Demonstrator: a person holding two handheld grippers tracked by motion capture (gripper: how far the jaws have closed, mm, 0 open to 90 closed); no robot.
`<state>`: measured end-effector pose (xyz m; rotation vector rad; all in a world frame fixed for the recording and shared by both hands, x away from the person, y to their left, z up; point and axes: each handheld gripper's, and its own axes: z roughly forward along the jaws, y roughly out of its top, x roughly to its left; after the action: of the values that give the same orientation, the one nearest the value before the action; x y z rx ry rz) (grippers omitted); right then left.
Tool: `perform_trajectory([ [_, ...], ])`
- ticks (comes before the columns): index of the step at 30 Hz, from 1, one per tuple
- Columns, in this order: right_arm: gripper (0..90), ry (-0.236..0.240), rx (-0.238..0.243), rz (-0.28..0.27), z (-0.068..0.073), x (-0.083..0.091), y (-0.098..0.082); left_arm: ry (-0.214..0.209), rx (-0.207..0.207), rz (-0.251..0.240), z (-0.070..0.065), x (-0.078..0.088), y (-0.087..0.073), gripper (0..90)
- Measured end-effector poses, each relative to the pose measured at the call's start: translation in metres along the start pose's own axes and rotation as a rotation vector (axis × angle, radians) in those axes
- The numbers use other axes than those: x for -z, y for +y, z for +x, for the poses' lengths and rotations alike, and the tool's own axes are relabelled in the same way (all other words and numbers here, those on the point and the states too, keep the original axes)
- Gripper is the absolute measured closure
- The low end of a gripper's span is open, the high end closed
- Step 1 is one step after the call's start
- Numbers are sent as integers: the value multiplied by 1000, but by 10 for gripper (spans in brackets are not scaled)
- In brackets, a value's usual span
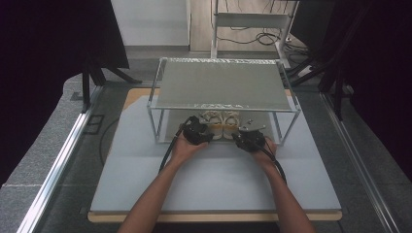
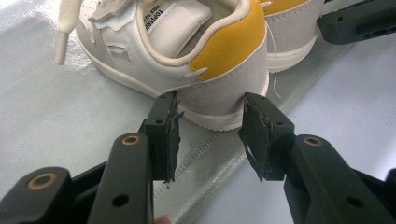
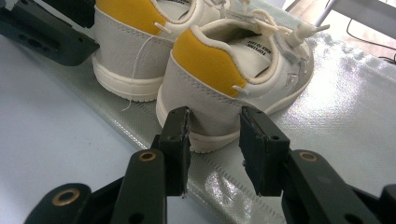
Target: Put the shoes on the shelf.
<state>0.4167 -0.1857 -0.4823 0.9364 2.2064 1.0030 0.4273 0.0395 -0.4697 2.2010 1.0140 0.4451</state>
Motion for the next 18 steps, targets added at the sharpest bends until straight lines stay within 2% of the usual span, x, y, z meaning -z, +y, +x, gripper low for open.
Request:
perform_trajectory([
  [8, 619, -4, -8, 2, 1, 0, 0, 7, 3, -1, -1, 0, 0, 556],
  [9, 608, -7, -3, 8, 2, 0, 0, -41, -5, -9, 0, 0, 0, 553],
  [10, 606, -3, 1, 8, 3, 1, 0, -48, -46, -9, 2, 2, 1, 544],
  [11, 606, 2, 0, 8, 3, 2, 0, -48, -105, -24, 4, 4, 3, 537],
  [13, 604, 5, 5, 0, 5, 4, 0, -41, -161, -41, 5, 10, 3, 533],
  [18, 591, 5, 15, -8, 7, 16, -2, -34, -188, -50, 1, 21, 0, 523],
])
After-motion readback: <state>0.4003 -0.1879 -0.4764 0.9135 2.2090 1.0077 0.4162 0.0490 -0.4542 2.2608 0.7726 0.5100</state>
